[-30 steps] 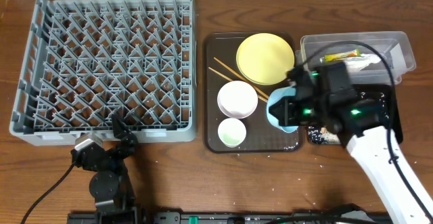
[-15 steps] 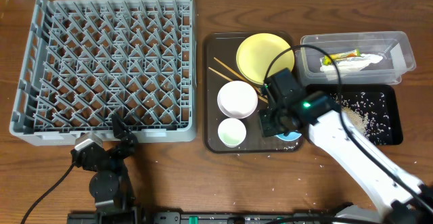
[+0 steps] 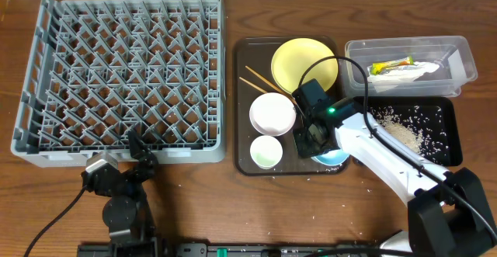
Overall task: Sort waste into correct bins and load items into the dishwasher
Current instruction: 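Set the empty blue bowl back on the dark tray with right gripper, then grasp the cream cup with the right gripper and lift it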
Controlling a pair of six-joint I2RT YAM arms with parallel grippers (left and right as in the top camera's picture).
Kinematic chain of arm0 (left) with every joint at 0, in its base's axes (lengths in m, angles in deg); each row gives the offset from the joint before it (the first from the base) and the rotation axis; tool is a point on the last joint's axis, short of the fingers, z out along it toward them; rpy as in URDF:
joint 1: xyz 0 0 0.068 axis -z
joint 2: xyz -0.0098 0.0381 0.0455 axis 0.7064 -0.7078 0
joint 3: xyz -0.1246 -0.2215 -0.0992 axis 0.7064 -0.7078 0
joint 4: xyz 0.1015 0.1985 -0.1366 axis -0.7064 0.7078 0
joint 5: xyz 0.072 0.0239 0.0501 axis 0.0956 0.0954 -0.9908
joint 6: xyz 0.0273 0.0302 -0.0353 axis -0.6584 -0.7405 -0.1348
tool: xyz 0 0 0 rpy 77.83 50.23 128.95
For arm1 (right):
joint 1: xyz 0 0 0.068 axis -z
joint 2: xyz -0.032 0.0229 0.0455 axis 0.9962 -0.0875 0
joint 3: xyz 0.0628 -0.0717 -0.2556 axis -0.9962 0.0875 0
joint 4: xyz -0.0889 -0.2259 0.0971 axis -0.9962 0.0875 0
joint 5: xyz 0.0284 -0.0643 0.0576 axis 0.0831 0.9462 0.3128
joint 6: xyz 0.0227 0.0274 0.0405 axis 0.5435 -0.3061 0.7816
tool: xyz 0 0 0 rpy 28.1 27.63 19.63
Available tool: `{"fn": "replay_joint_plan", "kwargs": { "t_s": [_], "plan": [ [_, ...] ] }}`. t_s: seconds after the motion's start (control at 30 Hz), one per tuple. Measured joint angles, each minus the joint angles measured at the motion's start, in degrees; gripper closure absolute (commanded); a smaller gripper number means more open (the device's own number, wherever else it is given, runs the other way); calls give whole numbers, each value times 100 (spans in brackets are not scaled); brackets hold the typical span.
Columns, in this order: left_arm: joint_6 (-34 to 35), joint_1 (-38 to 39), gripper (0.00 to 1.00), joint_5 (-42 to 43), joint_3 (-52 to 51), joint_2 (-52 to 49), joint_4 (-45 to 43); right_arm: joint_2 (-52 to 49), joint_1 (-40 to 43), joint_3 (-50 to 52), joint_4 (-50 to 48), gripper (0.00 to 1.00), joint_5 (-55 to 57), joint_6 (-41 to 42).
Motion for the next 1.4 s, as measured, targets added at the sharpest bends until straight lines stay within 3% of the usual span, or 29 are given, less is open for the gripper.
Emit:
{"fn": "replay_joint_plan", "kwargs": {
  "t_s": [0.27, 0.5, 0.9, 1.2, 1.27, 1.37, 1.4],
  "plan": [
    [-2, 0, 8, 0, 0, 0, 0, 0, 0, -63, -170, 75, -142, -26],
    [0, 0, 8, 0, 0, 0, 0, 15, 0, -1014, 42, 57, -614, -7],
    [0, 0, 8, 0, 0, 0, 0, 68, -531, -1445, 616, 56, -807, 111],
    [0, 0, 8, 0, 0, 2, 0, -632, -905, -1445, 750, 66, -553, 321],
    [-2, 0, 8, -2, 0, 0, 0, -811, -907, -1443, 763, 73, -525, 326],
    [0, 0, 8, 0, 0, 0, 0, -1051, -907, -1438, 826, 98, -485, 348],
    [0, 0, 8, 0, 0, 0, 0, -1115, -907, -1436, 841, 99, -483, 341]
  ]
}}
